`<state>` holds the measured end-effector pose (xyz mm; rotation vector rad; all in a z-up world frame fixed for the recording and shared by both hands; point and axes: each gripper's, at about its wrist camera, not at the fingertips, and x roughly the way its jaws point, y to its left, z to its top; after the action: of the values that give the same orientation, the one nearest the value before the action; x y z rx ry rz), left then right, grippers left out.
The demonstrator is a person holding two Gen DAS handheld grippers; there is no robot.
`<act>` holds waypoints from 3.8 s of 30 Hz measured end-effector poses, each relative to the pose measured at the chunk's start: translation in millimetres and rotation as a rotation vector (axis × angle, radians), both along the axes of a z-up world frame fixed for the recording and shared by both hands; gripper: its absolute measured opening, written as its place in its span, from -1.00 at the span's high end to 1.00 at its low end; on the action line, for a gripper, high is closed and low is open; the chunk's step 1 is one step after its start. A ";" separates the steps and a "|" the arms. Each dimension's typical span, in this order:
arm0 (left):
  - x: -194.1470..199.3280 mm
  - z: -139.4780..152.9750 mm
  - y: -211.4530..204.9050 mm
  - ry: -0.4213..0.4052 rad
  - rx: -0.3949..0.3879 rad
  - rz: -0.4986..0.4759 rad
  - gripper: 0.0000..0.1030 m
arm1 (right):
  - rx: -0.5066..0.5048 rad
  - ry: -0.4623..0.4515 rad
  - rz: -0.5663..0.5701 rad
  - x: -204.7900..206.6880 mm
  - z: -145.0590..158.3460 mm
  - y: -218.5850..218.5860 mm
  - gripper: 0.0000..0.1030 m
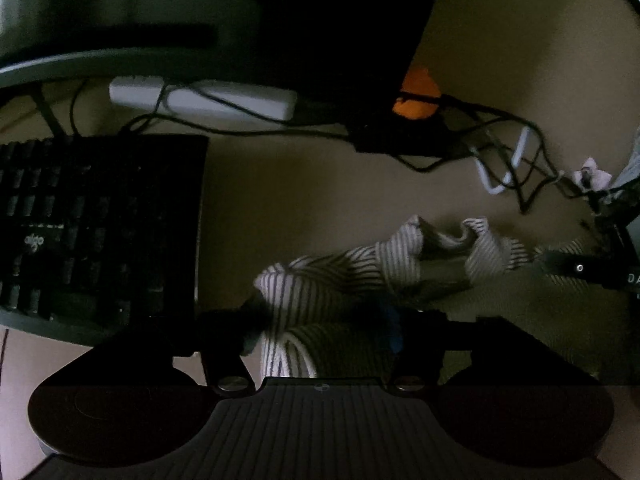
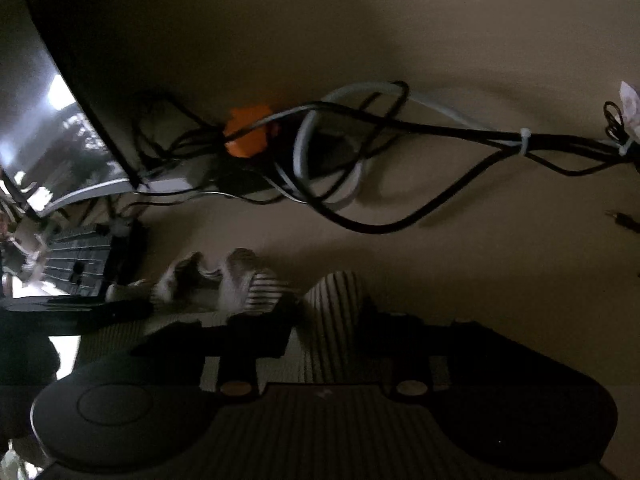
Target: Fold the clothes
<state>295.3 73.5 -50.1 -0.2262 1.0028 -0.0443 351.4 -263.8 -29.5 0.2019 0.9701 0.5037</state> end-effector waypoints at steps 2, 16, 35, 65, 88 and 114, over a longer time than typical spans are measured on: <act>1.3 -2.1 1.0 0.002 0.005 0.007 -0.53 | -0.020 -0.006 -0.005 1.7 -3.2 2.6 0.10; -8.7 4.6 -14.9 -0.090 0.054 -0.101 0.43 | 0.010 -0.022 0.108 -10.5 6.3 23.8 0.58; -254.1 47.8 -39.6 -0.118 0.005 -0.432 0.20 | -0.229 -0.047 0.249 -253.0 34.0 -11.1 0.74; -99.8 61.6 -27.9 -0.123 -0.027 -0.268 -0.84 | -0.060 -0.184 0.025 -147.1 63.5 -54.1 -0.51; -149.5 34.4 -62.1 -0.211 0.483 -0.333 -0.92 | -0.251 -0.298 0.232 -178.7 39.6 9.7 -0.58; -108.7 24.8 -13.9 -0.053 -0.363 -0.126 -0.53 | 0.196 0.044 -0.057 -125.2 21.4 -58.4 -0.22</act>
<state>186.6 59.6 -25.2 -0.4911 0.9501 -0.3473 226.2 -322.2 -8.1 0.4171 0.9548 0.5440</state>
